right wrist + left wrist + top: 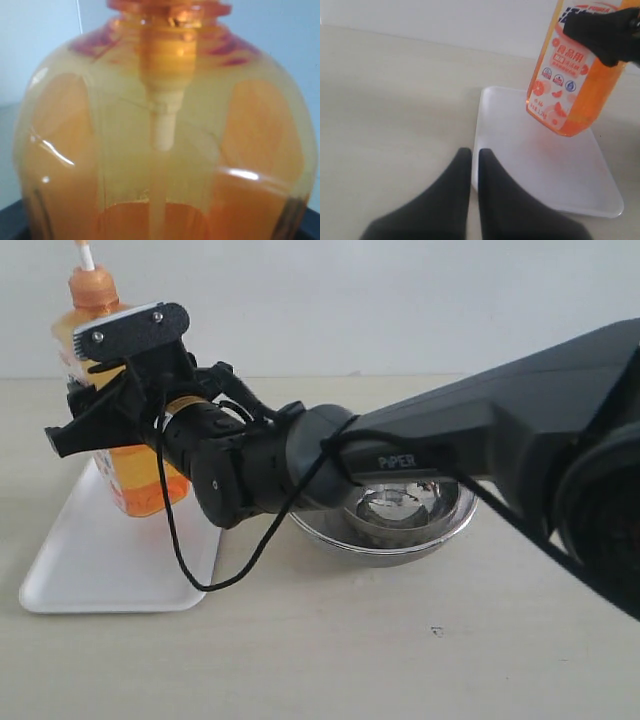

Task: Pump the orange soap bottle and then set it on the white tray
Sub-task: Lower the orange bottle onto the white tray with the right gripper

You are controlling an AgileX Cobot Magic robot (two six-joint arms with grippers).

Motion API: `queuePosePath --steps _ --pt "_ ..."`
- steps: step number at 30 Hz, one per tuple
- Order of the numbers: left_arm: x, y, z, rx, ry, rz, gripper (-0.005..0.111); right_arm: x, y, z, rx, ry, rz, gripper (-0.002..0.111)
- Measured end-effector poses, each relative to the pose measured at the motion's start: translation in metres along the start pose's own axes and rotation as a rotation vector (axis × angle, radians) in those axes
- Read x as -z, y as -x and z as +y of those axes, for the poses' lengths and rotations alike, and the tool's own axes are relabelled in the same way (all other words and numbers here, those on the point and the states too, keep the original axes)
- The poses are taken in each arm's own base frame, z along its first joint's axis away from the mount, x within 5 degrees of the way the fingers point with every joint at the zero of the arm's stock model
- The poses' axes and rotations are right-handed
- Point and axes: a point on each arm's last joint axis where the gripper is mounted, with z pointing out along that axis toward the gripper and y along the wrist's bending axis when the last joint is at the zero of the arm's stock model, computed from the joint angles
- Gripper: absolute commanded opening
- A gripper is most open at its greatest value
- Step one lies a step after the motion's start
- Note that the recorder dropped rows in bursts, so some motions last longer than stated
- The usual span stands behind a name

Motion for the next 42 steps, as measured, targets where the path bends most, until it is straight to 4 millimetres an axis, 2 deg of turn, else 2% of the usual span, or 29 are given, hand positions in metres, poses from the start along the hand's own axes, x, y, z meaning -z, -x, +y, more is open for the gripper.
queuePosePath --steps 8,18,21,22,23,24,26,29,35,42 --pt "0.0 0.0 0.0 0.0 0.0 0.0 0.005 -0.01 -0.028 0.0 0.044 -0.005 0.035 0.0" --pt "0.0 0.0 0.0 0.0 0.0 0.0 0.005 -0.012 -0.039 0.0 0.064 -0.02 0.01 0.002" --pt "0.0 0.0 0.0 0.0 0.0 0.0 0.005 -0.012 -0.039 0.0 0.062 -0.02 0.01 0.019" --pt "0.0 0.0 0.0 0.0 0.0 0.0 0.005 -0.012 -0.039 0.0 0.062 -0.02 0.01 0.036" --pt "0.0 0.0 0.0 0.0 0.0 0.0 0.005 -0.012 -0.039 0.0 0.062 -0.02 0.01 0.047" --pt "0.0 0.0 0.0 0.0 0.0 0.0 0.005 -0.012 -0.039 0.0 0.062 -0.02 0.01 0.07" --pt "0.0 0.0 0.0 0.0 0.0 0.0 0.005 -0.012 -0.039 -0.001 0.057 -0.024 0.008 0.092" --pt "0.0 0.0 0.0 0.0 0.0 0.0 0.005 -0.013 -0.025 -0.001 0.05 -0.042 -0.07 0.096" --pt "0.0 0.0 0.0 0.0 0.0 0.0 0.005 -0.011 -0.018 -0.007 -0.027 -0.097 -0.041 0.096" --pt "0.0 0.0 0.0 0.0 0.0 0.0 0.005 0.003 0.027 0.0 -0.034 -0.019 0.064 0.096"
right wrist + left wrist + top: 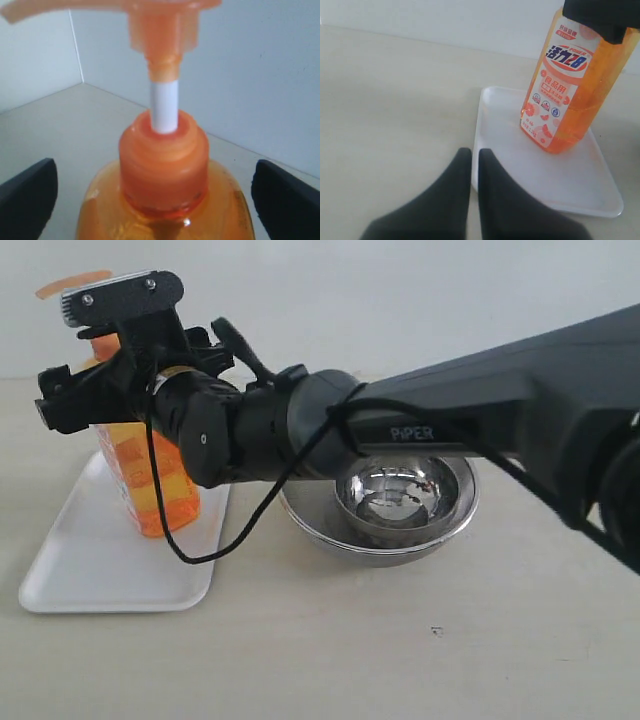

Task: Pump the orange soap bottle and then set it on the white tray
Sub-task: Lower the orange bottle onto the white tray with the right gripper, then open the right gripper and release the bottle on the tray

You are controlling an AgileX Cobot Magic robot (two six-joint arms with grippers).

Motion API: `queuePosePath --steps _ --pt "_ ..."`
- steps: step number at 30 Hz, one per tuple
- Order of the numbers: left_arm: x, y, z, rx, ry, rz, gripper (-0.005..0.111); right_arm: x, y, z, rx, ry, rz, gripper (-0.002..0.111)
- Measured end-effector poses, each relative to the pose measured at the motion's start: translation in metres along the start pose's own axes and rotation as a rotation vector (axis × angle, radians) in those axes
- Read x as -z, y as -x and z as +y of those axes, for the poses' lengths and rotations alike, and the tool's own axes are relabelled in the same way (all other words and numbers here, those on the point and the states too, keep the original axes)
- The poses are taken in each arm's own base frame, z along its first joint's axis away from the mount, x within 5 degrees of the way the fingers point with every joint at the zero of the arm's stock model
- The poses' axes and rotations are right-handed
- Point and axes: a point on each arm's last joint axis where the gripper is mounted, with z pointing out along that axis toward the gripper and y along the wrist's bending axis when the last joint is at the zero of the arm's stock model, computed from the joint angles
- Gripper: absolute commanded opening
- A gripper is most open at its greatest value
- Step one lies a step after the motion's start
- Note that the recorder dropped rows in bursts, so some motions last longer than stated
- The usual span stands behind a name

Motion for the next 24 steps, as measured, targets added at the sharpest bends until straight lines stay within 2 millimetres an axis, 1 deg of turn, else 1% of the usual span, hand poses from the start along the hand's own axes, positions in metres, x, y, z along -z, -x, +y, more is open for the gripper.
queuePosePath --steps 3,6,8,10,13,15,24 --pt "0.0 0.0 0.0 0.0 0.0 0.0 0.005 0.006 0.011 0.002 -0.013 0.018 0.022 0.093" --pt "0.0 0.0 0.0 0.0 0.0 0.0 0.005 0.012 0.022 0.004 -0.006 0.045 0.044 0.078" --pt "0.0 0.0 0.0 0.0 0.0 0.0 0.005 0.017 0.029 0.006 -0.005 0.07 0.072 0.064" --pt "0.0 0.0 0.0 0.0 0.0 0.0 0.005 0.021 0.033 0.008 -0.005 0.092 0.101 0.053" --pt "0.0 0.0 0.0 0.0 0.0 0.0 0.005 0.026 0.038 0.01 0.007 0.122 0.138 0.041" --pt "0.0 0.0 0.0 0.0 0.0 0.0 0.005 0.029 0.041 0.012 0.008 0.139 0.157 0.038" --pt "0.0 0.0 0.0 0.0 0.0 0.0 0.005 0.051 0.061 0.018 0.023 0.231 0.254 0.038"
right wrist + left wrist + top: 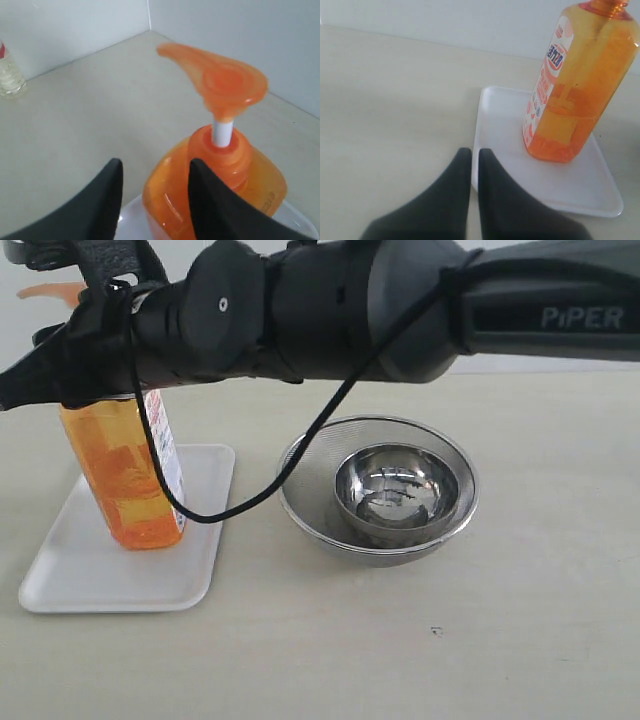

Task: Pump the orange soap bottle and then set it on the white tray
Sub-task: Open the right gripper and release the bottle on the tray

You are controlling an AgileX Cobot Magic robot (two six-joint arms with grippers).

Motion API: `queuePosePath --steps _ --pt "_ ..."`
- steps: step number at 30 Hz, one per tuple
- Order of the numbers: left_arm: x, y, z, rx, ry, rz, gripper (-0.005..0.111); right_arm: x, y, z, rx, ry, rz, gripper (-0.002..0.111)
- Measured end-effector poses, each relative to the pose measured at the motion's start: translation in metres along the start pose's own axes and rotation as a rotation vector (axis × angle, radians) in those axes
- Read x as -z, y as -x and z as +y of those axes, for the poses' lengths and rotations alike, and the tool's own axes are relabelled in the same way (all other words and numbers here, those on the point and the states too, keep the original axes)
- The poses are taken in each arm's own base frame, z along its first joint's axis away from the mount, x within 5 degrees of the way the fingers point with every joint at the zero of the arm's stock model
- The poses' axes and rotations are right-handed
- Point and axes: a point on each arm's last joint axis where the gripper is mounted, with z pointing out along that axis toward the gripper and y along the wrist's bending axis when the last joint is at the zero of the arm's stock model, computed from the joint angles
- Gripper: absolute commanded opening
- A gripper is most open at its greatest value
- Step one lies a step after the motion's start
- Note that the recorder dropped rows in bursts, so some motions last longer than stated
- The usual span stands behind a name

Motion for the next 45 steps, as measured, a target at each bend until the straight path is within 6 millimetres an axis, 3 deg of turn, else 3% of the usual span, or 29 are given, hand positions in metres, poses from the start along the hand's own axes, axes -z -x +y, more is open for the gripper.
queuePosePath --steps 12,15,17,19,27,33,36,38,41,45 --pt "0.0 0.0 0.0 0.0 0.0 0.0 0.005 0.006 -0.004 -0.004 0.014 0.029 0.093 0.038" --pt "0.0 0.0 0.0 0.0 0.0 0.0 0.005 0.006 -0.005 -0.003 -0.021 0.036 0.114 0.053" --pt "0.0 0.0 0.0 0.0 0.0 0.0 0.005 0.006 -0.006 -0.003 -0.037 0.04 0.126 0.073" --pt "0.0 0.0 0.0 0.0 0.0 0.0 0.005 0.007 -0.007 -0.002 -0.056 0.045 0.14 0.085" --pt "0.0 0.0 0.0 0.0 0.0 0.0 0.005 0.022 -0.008 -0.017 -0.133 0.016 0.254 0.082" --pt "0.0 0.0 0.0 0.0 0.0 0.0 0.005 0.037 -0.016 -0.031 -0.167 0.002 0.433 0.082" --pt "0.0 0.0 0.0 0.0 0.0 0.0 0.005 0.043 -0.021 -0.028 -0.188 0.014 0.515 0.067" --pt "0.0 0.0 0.0 0.0 0.0 0.0 0.005 0.045 -0.024 -0.027 -0.212 0.017 0.566 0.045" --pt "0.0 0.0 0.0 0.0 0.0 0.0 0.005 0.049 -0.029 -0.025 -0.229 0.024 0.636 0.004" --pt "0.0 0.0 0.0 0.0 0.0 0.0 0.005 0.057 -0.037 -0.023 -0.225 0.038 0.759 0.001"
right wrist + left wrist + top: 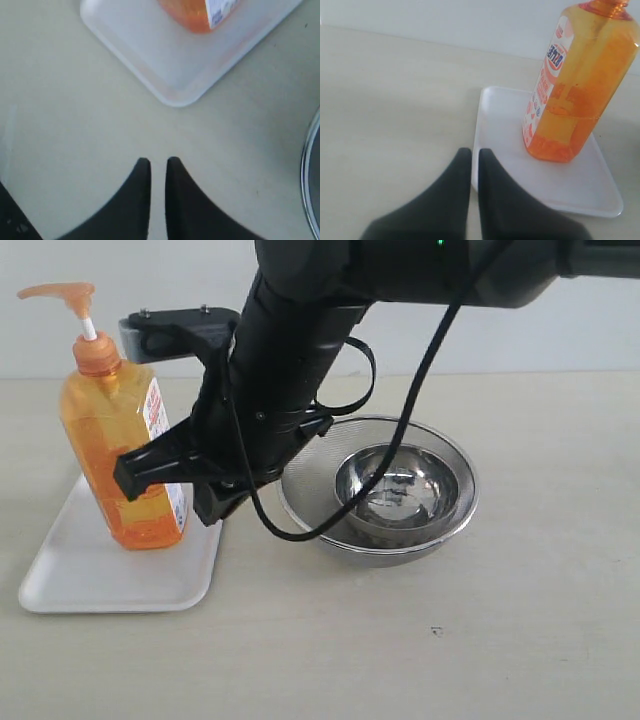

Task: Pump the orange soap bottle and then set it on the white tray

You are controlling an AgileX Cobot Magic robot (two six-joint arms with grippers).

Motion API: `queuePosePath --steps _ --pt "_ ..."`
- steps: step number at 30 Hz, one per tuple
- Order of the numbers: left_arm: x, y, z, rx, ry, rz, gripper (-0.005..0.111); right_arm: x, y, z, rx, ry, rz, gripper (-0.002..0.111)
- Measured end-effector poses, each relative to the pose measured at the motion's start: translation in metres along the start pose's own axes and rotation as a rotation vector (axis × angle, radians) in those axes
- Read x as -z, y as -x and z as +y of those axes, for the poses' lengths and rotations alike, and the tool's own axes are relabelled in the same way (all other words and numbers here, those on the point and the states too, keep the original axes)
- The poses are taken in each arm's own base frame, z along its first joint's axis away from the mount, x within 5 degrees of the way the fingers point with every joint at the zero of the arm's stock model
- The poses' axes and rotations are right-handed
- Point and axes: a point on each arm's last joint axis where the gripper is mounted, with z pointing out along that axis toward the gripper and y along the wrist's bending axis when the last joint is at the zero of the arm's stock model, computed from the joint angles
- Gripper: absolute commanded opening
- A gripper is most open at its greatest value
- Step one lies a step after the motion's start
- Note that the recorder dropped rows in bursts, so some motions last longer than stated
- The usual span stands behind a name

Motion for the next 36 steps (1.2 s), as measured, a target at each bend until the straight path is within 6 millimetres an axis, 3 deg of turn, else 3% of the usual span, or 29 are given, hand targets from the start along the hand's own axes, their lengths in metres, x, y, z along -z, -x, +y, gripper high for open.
queuePosePath --steps 6,18,36 --pt "0.0 0.0 0.0 0.0 0.0 0.0 0.005 0.003 -0.022 -0.001 -0.003 -0.016 0.009 0.001" --pt "0.0 0.0 0.0 0.0 0.0 0.0 0.005 0.052 -0.087 0.004 -0.008 -0.016 -0.065 0.001" --pt "0.0 0.0 0.0 0.0 0.0 0.0 0.005 0.061 -0.081 0.004 0.004 -0.035 -0.206 0.001"
